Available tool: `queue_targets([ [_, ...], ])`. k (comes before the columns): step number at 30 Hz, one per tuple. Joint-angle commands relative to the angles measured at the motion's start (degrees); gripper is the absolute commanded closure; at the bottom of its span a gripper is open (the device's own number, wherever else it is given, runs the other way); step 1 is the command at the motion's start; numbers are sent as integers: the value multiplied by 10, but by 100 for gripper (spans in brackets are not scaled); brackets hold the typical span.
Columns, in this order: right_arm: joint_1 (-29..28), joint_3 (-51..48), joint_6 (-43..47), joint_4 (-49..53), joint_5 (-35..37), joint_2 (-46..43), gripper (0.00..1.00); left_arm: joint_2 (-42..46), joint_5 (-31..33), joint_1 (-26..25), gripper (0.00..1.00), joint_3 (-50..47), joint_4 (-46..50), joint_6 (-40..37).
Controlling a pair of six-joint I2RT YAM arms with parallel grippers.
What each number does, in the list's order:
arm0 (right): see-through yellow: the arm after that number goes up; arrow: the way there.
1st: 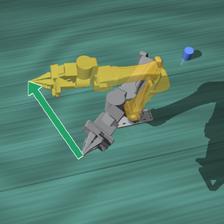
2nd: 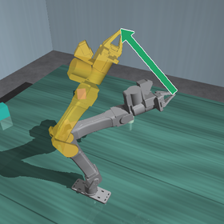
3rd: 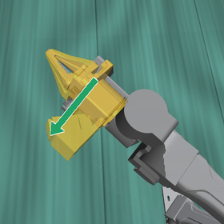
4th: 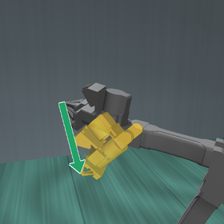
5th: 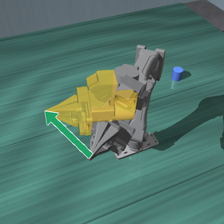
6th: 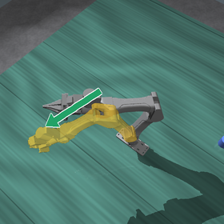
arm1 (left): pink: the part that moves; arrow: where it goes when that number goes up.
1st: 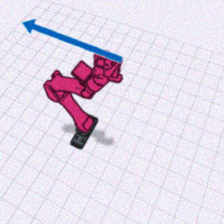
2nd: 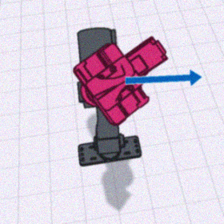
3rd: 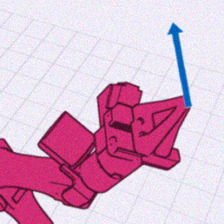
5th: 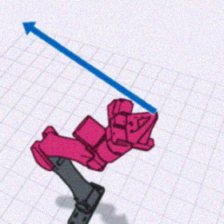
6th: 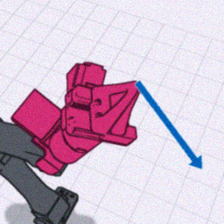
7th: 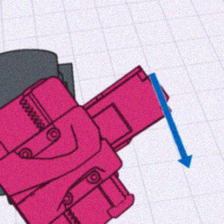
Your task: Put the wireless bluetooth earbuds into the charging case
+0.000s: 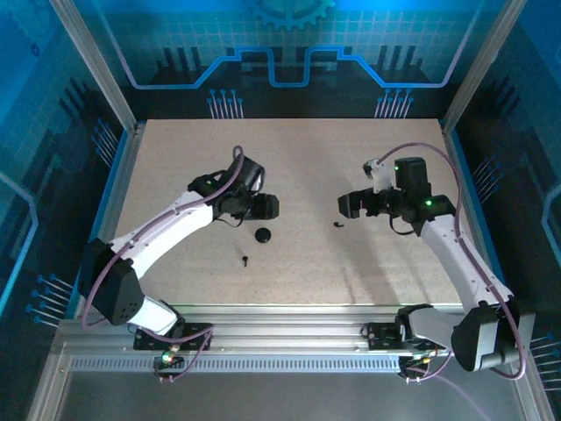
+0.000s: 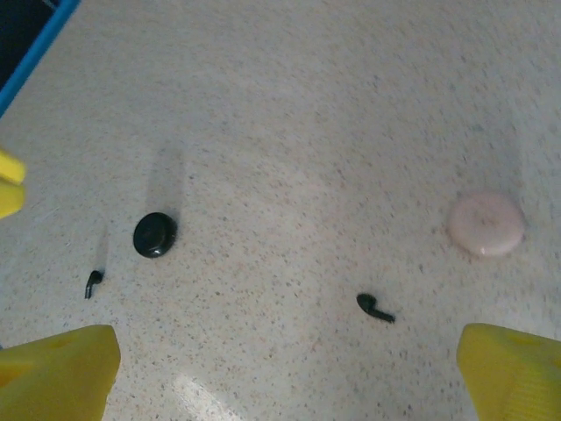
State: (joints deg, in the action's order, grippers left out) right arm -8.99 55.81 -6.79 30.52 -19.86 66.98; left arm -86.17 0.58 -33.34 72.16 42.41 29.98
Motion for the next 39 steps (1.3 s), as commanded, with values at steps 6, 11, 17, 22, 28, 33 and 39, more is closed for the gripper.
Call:
queue_targets([
  [6, -3, 11, -75, 47, 46, -10, 0, -107, 69, -13, 37, 56, 149, 90],
  [11, -1, 12, -99, 45, 55, -27, 0, -140, 66, -18, 36, 46, 110, 118],
  [17, 0, 12, -109, 46, 64, -46, 0, -206, 62, -18, 35, 75, 92, 116],
  [22, 2, 9, -124, 69, 110, -72, 0, -248, 51, -18, 35, 97, 87, 124],
  [28, 4, -32, -122, 38, 119, -138, 0, -266, 68, -18, 37, 102, 89, 132],
  [33, 4, -76, -121, 4, 119, -204, 0, -285, 63, -19, 37, 107, 84, 135],
  [39, 4, -123, -113, -28, 111, -264, 0, -300, 68, -18, 40, 105, 84, 140],
])
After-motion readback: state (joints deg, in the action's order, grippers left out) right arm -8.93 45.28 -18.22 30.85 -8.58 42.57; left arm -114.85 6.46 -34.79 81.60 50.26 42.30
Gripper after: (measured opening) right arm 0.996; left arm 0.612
